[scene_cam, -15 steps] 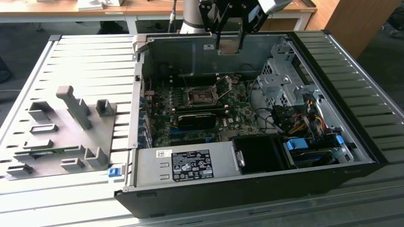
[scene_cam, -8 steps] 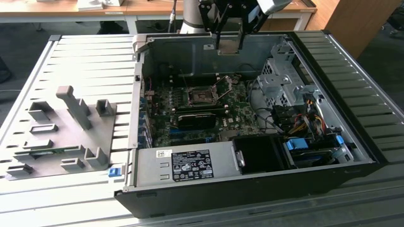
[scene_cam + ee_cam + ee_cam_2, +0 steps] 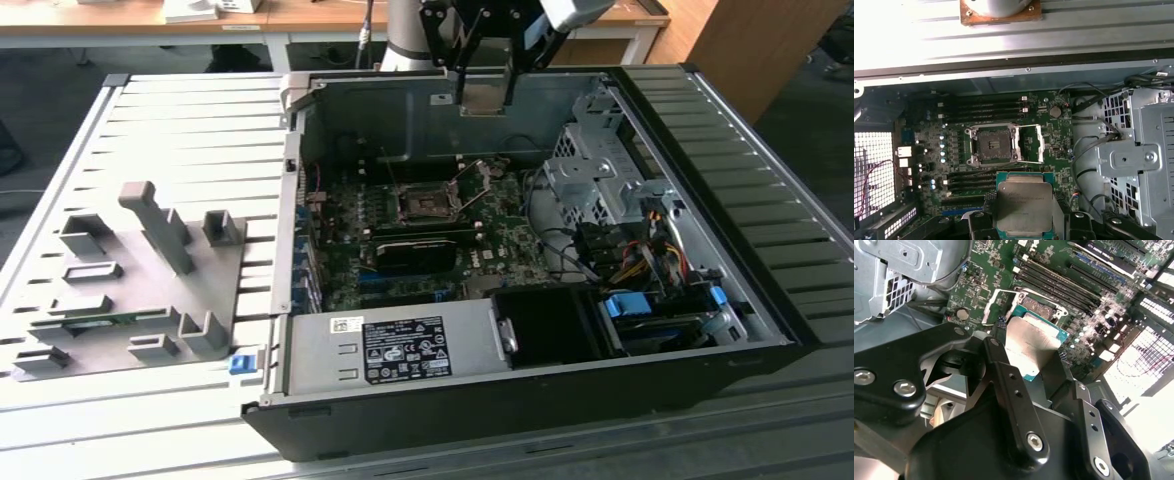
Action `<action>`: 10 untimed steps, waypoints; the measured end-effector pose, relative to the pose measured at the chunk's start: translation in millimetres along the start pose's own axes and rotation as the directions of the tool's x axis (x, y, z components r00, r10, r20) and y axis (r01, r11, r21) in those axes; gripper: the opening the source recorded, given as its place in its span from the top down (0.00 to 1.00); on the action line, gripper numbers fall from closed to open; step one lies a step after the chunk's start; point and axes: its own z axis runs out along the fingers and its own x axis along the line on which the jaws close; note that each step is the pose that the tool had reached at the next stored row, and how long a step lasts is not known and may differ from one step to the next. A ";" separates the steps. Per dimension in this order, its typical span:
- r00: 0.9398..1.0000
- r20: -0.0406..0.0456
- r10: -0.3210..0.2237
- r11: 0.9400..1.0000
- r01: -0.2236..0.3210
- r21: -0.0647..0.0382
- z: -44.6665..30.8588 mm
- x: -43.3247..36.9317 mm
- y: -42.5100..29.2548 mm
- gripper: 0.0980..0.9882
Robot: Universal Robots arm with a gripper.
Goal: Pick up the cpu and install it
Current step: 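Place the cpu into insertion slot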
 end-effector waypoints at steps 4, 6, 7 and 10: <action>1.000 0.001 0.017 1.000 -0.017 0.000 0.2 0.0 0.0 0.52; 1.000 0.002 0.026 1.000 -0.026 0.000 0.3 0.0 0.0 0.52; 1.000 0.002 0.030 1.000 -0.030 0.000 0.4 0.0 0.0 0.52; 0.999 0.003 0.043 0.999 -0.043 0.000 0.6 0.0 0.0 0.52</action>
